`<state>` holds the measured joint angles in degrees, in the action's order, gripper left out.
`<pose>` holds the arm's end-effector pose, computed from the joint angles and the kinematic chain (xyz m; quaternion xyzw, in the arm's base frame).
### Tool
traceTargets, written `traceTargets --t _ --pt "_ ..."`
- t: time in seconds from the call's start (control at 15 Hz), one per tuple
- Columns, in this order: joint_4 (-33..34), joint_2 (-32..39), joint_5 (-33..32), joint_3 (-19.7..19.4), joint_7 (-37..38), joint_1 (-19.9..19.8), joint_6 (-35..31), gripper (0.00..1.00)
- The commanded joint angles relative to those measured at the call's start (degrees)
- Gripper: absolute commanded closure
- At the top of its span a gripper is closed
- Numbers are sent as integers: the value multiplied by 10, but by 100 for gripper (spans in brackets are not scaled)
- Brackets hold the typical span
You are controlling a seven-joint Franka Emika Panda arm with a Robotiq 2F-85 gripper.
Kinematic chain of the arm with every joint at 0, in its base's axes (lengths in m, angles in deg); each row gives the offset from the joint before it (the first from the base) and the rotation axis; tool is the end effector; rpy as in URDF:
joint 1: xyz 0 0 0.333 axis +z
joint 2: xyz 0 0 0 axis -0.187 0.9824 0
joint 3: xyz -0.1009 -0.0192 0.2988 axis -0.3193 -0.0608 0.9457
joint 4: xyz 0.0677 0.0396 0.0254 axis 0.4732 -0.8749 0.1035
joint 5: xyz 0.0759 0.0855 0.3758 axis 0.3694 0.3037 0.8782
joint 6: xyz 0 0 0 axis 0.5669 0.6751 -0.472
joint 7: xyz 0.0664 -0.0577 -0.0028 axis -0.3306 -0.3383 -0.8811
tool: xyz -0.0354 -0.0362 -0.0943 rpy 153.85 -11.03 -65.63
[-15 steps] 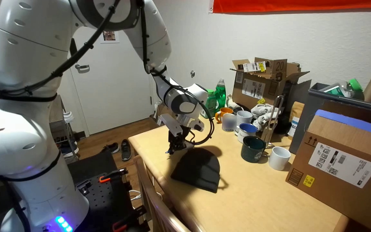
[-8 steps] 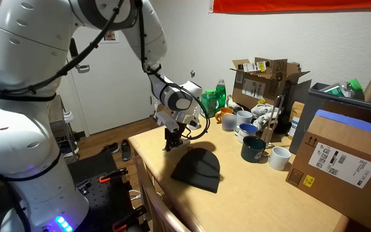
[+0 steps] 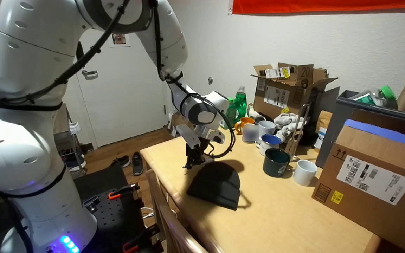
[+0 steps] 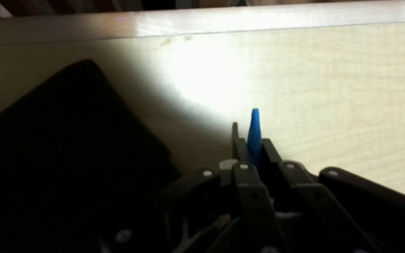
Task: Roll the lint roller on the beanie
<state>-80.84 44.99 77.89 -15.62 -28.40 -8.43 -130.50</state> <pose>0.5062 0.0514 0.1467 -0.9836 0.0164 0.1707 0.0554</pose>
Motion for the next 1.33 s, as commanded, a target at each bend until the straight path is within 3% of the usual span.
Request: traceTargets --t 0.0,0.47,0.73,1.27 --pt "-3 -3 16 0 -2 -23 3 97" --pt "5 31 56 2 -28 -71 10 97" --pt "-37 -10 91 8 -79 -95 -8 97" --pt "-60 -26 94 10 -93 -91 -21 97"
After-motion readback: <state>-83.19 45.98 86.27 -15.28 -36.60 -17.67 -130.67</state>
